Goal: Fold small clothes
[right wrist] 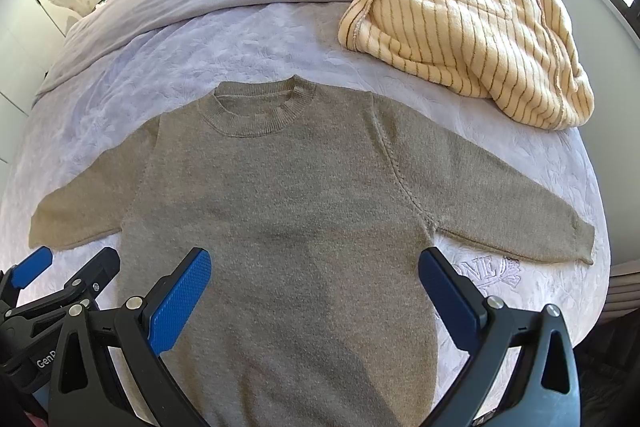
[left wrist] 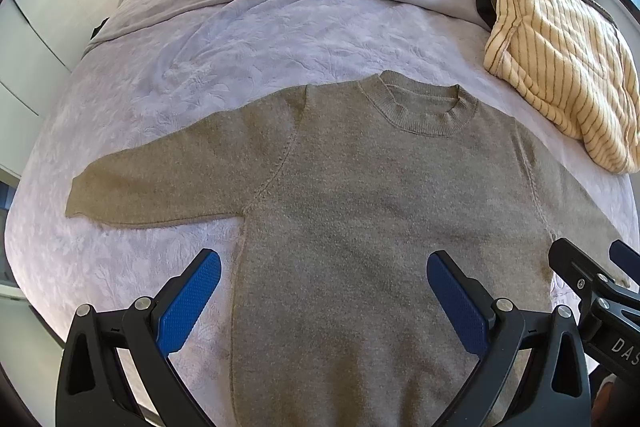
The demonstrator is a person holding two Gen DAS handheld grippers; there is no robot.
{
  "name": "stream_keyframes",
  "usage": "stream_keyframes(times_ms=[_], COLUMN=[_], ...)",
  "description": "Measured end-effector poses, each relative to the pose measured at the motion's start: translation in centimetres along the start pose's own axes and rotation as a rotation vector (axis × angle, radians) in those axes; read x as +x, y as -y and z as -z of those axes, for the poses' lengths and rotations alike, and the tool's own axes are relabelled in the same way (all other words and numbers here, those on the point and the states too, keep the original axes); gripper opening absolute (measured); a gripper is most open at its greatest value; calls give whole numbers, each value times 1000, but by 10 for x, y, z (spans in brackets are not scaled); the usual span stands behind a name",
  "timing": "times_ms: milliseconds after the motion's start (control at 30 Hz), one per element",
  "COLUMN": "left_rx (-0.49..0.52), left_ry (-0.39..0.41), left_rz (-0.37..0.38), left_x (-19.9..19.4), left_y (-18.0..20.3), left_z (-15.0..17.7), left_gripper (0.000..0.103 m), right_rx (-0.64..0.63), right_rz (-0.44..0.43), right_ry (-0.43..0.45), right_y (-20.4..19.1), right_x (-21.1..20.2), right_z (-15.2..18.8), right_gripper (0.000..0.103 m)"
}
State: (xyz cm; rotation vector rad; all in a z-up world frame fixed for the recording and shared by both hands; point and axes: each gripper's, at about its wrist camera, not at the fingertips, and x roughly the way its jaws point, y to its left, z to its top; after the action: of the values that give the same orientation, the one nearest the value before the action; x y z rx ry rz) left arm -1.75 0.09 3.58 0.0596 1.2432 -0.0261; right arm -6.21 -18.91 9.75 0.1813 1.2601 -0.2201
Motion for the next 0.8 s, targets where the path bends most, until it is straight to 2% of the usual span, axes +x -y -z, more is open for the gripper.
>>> stream_keyframes(times_ms=[800], left_rx=[9], left_ry=[4], left_rz=[-10], left_x=[-1], left_y=[2], left_z=[-1], left_gripper=[103], right_rx=[4], right_rz=[-3], right_ry=[8], right_y=[3], right_x=[-1], right_z=[-1], right_gripper=[103])
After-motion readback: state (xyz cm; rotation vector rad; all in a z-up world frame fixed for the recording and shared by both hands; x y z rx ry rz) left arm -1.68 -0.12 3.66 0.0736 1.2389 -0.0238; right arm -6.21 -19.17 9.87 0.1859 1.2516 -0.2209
